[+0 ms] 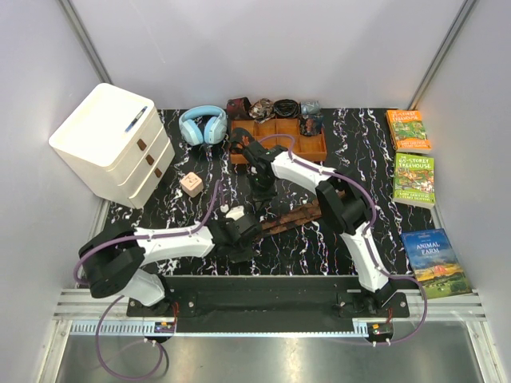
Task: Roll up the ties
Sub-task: Roll the tie at the center of the board.
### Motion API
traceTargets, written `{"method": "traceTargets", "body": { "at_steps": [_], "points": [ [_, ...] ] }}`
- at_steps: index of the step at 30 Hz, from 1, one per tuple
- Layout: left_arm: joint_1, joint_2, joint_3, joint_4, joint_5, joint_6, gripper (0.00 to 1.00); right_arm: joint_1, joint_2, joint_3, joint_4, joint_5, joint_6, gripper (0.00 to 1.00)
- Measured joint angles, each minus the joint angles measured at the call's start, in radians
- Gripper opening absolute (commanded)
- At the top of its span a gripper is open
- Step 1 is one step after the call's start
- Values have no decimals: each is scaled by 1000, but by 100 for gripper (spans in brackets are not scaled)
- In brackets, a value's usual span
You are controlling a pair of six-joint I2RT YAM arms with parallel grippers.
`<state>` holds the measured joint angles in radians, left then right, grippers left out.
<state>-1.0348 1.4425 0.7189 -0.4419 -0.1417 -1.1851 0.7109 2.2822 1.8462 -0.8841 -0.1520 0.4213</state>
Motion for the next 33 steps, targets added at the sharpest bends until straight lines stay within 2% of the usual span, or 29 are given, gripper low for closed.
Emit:
{"method": "traceTargets", "body": {
  "at_steps": [11, 22, 33],
  "points": [
    [21, 68, 37, 48, -49, -19, 4, 40, 10, -6, 2, -26, -26, 13],
    [76, 119, 69, 103, -73, -15, 2, 65, -66, -159, 84, -106, -24, 12],
    [80, 132, 79, 121, -80, -8, 1, 65, -100, -219, 114, -134, -22, 13]
  ]
}}
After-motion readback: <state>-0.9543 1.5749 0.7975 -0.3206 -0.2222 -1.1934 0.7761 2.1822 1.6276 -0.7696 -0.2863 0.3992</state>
